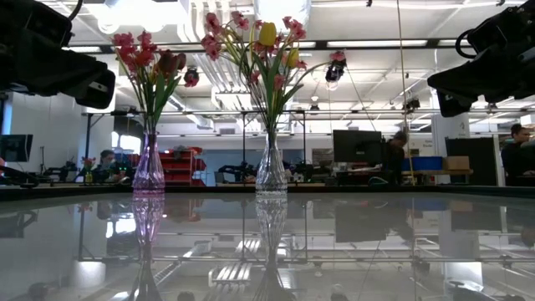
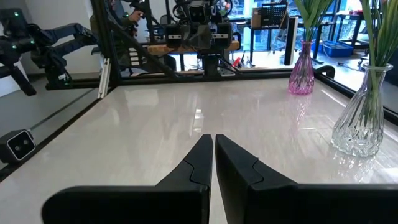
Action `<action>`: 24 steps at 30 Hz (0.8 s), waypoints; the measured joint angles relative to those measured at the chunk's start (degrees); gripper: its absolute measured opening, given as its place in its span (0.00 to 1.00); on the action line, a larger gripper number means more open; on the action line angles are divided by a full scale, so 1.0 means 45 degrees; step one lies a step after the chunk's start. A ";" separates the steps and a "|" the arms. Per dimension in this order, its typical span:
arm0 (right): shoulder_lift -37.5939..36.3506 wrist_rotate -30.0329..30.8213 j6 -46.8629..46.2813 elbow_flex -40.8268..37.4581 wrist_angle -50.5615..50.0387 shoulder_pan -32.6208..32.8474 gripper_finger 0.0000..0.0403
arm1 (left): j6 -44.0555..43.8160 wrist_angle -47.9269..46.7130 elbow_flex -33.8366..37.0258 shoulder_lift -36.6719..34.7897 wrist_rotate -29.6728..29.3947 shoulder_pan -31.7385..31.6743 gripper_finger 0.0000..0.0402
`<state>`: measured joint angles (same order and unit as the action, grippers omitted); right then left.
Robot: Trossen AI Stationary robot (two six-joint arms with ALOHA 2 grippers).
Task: Sort flowers into vase by color
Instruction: Return to Home Position
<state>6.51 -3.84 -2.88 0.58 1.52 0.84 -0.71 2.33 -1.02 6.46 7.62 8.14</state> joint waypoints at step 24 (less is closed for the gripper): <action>0.0004 0.0000 -0.0006 0.0000 0.0000 -0.0003 0.03 | 0.0000 -0.0005 0.0000 0.0435 -0.0003 0.0005 0.09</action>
<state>6.52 -3.84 -2.91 0.58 1.52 0.83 -0.71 2.31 -1.02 8.42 7.60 8.16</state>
